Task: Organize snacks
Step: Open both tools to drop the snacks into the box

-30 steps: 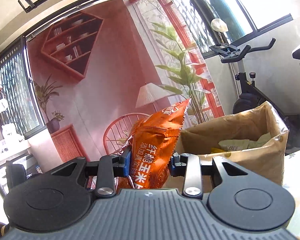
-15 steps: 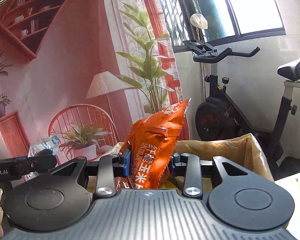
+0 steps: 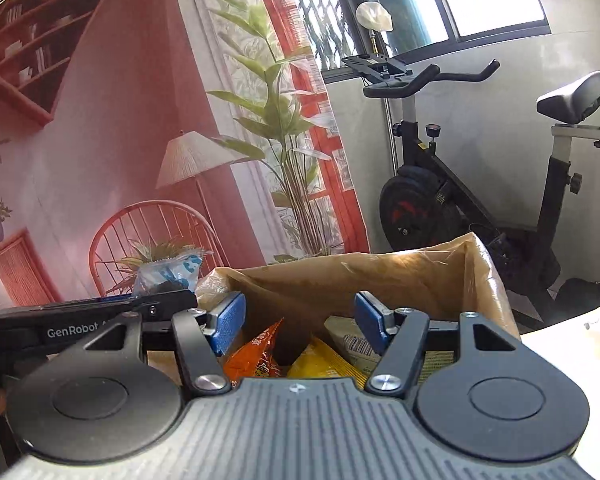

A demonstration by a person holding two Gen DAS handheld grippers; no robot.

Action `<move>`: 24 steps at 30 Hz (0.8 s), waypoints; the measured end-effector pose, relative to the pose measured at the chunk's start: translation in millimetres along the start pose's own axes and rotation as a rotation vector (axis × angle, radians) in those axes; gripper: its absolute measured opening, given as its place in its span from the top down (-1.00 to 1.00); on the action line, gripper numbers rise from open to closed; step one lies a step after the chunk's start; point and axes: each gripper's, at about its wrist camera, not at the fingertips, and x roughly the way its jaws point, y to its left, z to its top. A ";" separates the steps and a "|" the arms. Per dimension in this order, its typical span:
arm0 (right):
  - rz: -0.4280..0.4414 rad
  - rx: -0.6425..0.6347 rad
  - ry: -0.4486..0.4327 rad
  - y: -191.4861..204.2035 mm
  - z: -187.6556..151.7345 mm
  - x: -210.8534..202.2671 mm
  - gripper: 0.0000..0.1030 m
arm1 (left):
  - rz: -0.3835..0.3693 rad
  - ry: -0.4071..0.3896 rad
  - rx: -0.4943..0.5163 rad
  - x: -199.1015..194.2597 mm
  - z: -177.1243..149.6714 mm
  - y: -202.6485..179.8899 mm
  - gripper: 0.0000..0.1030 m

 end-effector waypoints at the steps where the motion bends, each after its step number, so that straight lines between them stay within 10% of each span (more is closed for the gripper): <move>1: -0.002 -0.003 -0.003 -1.7 -1.3 -5.0 -0.25 | -0.009 0.013 -0.001 4.3 -2.6 -2.7 -0.19; 3: -0.003 -0.012 -0.011 -4.3 -5.4 -18.4 -0.24 | -0.003 0.009 -0.012 4.0 -6.5 -3.3 -0.42; 24: 0.144 -0.082 0.086 15.2 -83.9 -83.2 -0.04 | 0.064 0.105 -0.008 -87.9 -103.5 41.6 -0.36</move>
